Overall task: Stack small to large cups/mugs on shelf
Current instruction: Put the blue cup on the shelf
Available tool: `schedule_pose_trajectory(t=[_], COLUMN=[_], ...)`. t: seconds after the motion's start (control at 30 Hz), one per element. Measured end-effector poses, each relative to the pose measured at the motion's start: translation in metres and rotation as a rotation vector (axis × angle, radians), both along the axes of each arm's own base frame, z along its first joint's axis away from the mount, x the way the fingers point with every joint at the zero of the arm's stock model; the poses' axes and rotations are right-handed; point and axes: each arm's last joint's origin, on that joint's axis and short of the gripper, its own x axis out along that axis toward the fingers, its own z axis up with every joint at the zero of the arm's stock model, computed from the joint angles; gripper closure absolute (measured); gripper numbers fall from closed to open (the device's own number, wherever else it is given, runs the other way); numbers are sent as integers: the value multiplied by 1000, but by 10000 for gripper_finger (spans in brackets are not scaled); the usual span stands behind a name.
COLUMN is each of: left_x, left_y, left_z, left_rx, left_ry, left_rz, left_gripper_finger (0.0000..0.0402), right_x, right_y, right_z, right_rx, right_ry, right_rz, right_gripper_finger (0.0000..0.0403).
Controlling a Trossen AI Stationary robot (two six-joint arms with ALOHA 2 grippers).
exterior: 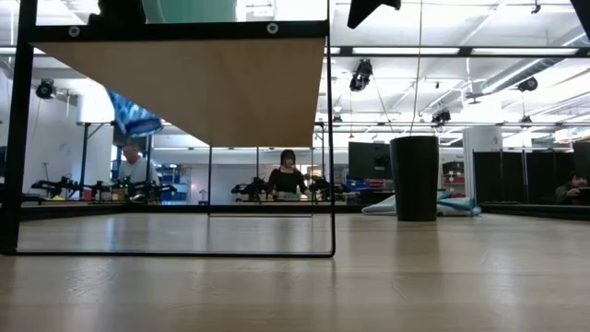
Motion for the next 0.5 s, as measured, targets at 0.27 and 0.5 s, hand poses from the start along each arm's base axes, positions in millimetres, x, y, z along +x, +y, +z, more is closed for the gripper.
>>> schedule_pose_trajectory(t=[0.27,0.5], left_x=[34,62], left_y=[-19,-36], left_z=[22,29], left_rx=[48,135], left_ry=[-36,-1], left_rz=[-179,-345], left_gripper_finger=[401,401], right_x=[0,0], right_y=[0,0], right_z=[0,0], right_rx=[4,9], right_ry=[-4,-9], right_rz=[-7,-15], right_gripper_finger=[394,394])
